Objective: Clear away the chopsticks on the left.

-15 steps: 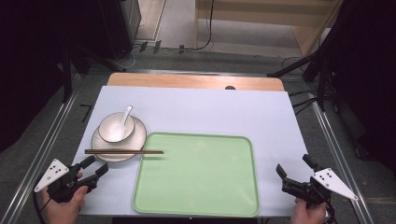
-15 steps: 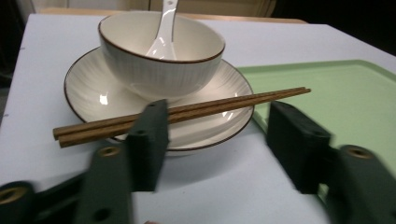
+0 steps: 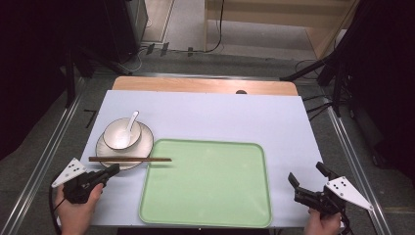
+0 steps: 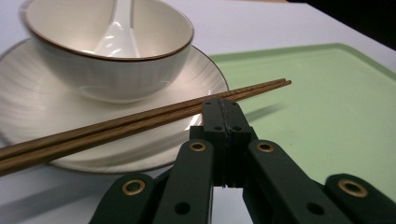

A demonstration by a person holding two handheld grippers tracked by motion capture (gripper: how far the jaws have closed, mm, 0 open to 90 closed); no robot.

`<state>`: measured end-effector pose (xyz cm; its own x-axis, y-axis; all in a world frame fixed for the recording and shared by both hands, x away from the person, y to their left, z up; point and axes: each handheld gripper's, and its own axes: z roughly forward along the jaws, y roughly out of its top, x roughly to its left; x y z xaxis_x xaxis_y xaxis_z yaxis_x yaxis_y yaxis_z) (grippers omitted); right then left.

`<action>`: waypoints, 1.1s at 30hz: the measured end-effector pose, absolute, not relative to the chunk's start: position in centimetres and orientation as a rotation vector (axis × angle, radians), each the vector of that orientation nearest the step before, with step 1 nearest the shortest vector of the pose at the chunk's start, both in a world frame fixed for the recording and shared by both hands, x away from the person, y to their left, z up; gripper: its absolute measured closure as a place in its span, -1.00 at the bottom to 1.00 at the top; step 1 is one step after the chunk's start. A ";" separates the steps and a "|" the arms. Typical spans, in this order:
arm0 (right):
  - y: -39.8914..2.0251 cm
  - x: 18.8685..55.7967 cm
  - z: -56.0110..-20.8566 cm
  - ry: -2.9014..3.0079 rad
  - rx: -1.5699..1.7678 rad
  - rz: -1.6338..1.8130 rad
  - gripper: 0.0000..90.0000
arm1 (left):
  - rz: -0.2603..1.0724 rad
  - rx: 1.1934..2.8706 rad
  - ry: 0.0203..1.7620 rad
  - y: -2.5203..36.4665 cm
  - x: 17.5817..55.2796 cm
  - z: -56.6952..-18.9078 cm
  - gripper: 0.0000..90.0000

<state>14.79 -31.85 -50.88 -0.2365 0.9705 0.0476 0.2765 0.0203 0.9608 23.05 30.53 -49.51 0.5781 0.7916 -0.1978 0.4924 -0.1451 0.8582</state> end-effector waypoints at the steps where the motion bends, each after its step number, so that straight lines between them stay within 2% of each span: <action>1: -31.7 14.8 -50.8 1.599 1.293 1.250 -0.97 | 0.368 1.837 1.043 29.6 23.5 -49.6 1.00; 11: -31.6 14.8 -50.9 1.612 1.296 1.247 -0.98 | 0.353 1.916 1.065 27.3 26.0 -50.4 1.00; 33: -31.3 15.1 -51.0 1.629 1.289 1.244 -0.97 | 0.385 1.951 1.123 25.8 28.3 -50.9 1.00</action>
